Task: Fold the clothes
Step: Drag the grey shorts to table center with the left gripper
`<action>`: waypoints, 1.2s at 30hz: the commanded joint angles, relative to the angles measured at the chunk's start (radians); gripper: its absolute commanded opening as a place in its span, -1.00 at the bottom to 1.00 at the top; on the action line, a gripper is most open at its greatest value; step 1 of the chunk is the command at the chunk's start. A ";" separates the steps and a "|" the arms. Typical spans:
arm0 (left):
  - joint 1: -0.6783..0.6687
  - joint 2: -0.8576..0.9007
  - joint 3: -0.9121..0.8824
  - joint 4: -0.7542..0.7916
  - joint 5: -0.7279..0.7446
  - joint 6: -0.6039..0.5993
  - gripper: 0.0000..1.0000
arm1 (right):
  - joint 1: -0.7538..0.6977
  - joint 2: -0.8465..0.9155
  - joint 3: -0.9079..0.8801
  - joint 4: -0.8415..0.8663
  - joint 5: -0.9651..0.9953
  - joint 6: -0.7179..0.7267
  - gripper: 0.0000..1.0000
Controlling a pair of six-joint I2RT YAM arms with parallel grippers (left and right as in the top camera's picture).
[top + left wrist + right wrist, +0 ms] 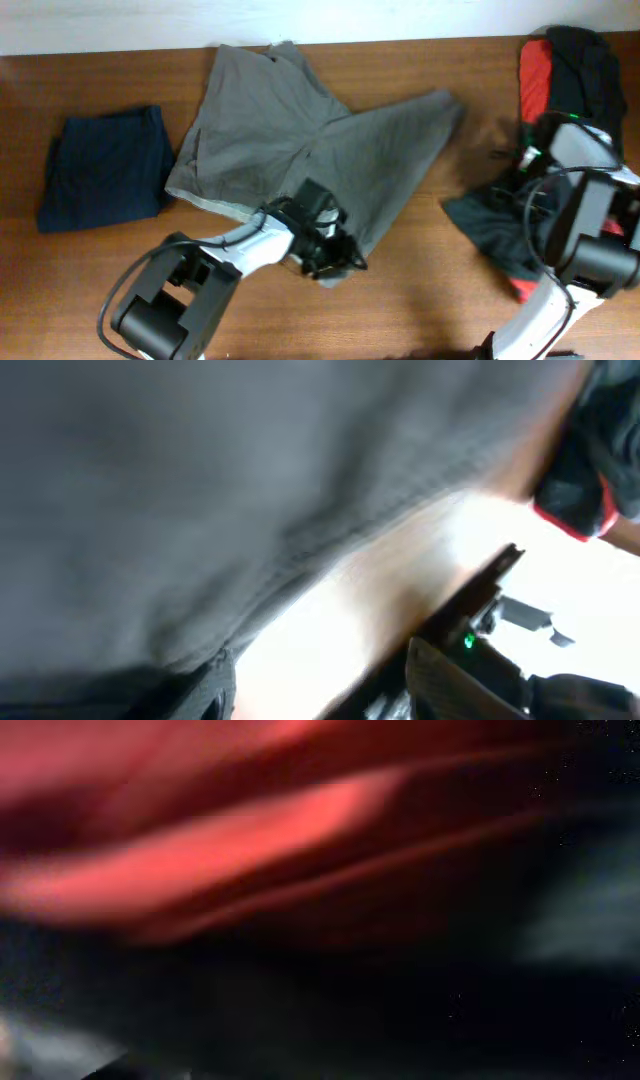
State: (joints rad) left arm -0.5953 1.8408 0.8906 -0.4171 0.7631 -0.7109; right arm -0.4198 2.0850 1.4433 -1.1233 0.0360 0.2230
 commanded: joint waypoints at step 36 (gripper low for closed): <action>0.765 0.044 0.011 -0.473 -0.283 0.452 -0.19 | 0.238 -0.105 -0.060 0.110 -0.474 -0.067 0.86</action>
State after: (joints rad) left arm 0.1703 1.8561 0.9222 -0.8944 0.6434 -0.2790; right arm -0.1989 1.9545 1.4368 -1.0306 -0.4232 0.0967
